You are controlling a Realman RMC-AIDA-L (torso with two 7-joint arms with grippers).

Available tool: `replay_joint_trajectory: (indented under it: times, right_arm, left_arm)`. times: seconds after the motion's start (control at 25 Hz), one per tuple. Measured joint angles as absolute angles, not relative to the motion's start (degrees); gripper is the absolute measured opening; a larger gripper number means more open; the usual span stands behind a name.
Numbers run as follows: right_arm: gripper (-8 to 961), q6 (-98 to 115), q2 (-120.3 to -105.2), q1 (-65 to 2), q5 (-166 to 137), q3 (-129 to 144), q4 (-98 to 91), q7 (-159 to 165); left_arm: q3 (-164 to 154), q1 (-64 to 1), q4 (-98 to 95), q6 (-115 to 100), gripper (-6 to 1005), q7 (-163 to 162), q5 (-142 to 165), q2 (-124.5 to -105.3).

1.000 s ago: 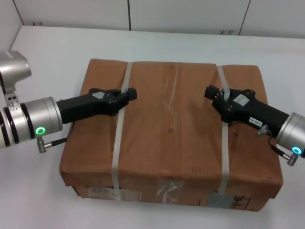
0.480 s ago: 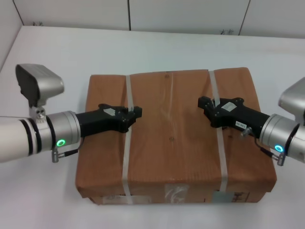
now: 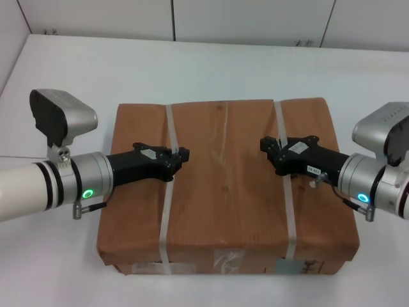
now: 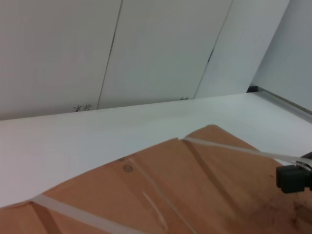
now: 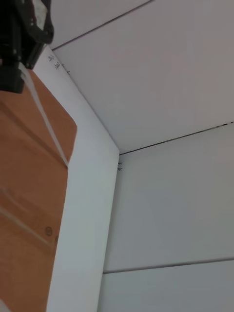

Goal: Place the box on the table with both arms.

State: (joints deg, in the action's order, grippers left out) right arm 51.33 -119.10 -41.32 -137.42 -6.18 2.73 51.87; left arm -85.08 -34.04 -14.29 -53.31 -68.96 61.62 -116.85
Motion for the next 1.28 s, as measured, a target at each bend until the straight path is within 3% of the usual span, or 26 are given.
replay_joint_trajectory:
  times: [0.72,1.0,1.28]
  right_arm:
    - [71,46.77,-119.09,-41.32,-137.03,-6.10,4.69,54.25]
    - [331,46.41,-119.09,-40.60,-136.83,-7.96,4.74,54.04]
    - [614,44.43,-119.09,-40.31,-136.78,-9.31,4.93,54.34]
  left_arm:
    - [-85.07,-33.62,-14.07,-51.52,68,-68.91,61.60,-117.00]
    - [-84.92,-32.88,-14.03,-50.22,93,-65.62,61.20,-117.44]
    - [-85.05,-32.83,-13.91,-48.91,316,-64.77,61.55,-117.60]
